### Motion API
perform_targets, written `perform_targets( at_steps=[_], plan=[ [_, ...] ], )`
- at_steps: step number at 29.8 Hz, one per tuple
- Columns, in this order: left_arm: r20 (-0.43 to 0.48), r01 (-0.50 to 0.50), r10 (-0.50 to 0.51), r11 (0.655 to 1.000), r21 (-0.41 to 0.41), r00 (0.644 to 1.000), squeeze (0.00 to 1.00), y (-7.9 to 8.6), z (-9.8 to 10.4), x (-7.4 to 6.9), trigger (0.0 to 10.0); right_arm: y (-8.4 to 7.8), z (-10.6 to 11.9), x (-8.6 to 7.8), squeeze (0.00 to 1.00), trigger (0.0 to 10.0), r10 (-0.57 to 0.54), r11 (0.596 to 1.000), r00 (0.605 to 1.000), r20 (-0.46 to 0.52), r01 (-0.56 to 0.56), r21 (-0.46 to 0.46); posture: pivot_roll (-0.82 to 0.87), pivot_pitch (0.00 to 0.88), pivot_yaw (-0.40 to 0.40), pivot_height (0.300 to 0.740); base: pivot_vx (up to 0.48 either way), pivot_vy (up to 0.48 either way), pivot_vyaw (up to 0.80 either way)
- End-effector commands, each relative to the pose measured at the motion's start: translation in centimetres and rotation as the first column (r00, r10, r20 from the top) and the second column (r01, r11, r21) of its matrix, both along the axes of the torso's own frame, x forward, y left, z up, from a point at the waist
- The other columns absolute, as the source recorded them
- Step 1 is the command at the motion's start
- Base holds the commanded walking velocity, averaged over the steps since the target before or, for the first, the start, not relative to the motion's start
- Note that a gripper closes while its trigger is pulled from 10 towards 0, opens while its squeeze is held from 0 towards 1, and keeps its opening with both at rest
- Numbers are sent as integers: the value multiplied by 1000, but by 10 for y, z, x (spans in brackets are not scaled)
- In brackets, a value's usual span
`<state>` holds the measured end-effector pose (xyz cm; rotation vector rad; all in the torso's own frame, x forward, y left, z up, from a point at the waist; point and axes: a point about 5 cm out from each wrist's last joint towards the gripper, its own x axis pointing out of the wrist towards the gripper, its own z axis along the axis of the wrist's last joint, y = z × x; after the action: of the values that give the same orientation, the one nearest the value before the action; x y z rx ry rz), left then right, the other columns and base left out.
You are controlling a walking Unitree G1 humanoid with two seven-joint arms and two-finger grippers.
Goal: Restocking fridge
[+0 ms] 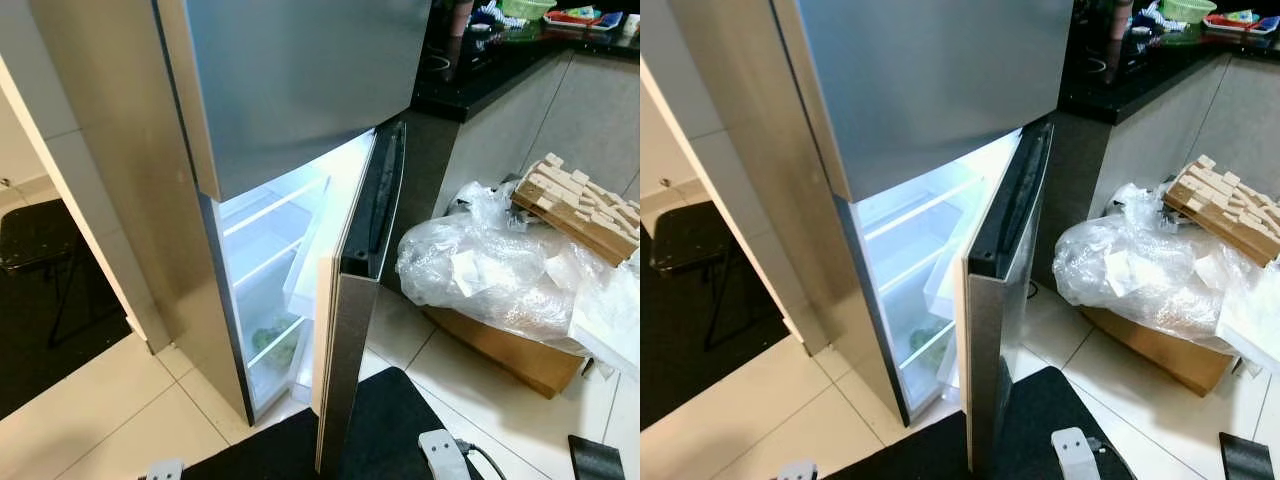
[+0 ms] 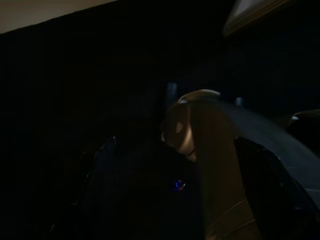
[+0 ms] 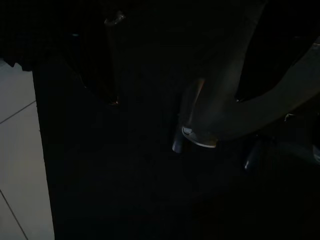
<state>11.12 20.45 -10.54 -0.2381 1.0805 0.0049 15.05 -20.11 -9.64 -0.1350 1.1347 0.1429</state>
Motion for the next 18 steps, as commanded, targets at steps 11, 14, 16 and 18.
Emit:
perform_targets(
  at_steps=[11, 14, 16, 18],
  plan=[
    [-3, -5, 5, 1000, 0, 1000, 0, -2, 0, 2, 10000, 0, -2, -6, 0, 10000, -24, 1000, 1000, -17, 24, 4, -32, 0, -8, 740, -309, 0, 0],
    [-6, -3, 3, 1000, 1, 1000, 0, -2, 0, 1, 10000, 0, -2, -4, 0, 10000, -24, 1000, 1000, -14, 24, 7, -34, 0, -5, 740, -322, 0, 0],
    [-5, -2, 2, 1000, 1, 1000, 0, -2, 0, 1, 10000, 1, -2, -4, 0, 10000, -24, 1000, 1000, -13, 24, 8, -34, 0, -5, 740, -324, 0, 0],
    [-6, -2, 2, 1000, 1, 1000, 0, -2, 0, 1, 10000, 1, -2, -5, 0, 10000, -23, 1000, 1000, -14, 23, 8, -34, 0, -5, 740, -324, 0, 0]
  ],
)
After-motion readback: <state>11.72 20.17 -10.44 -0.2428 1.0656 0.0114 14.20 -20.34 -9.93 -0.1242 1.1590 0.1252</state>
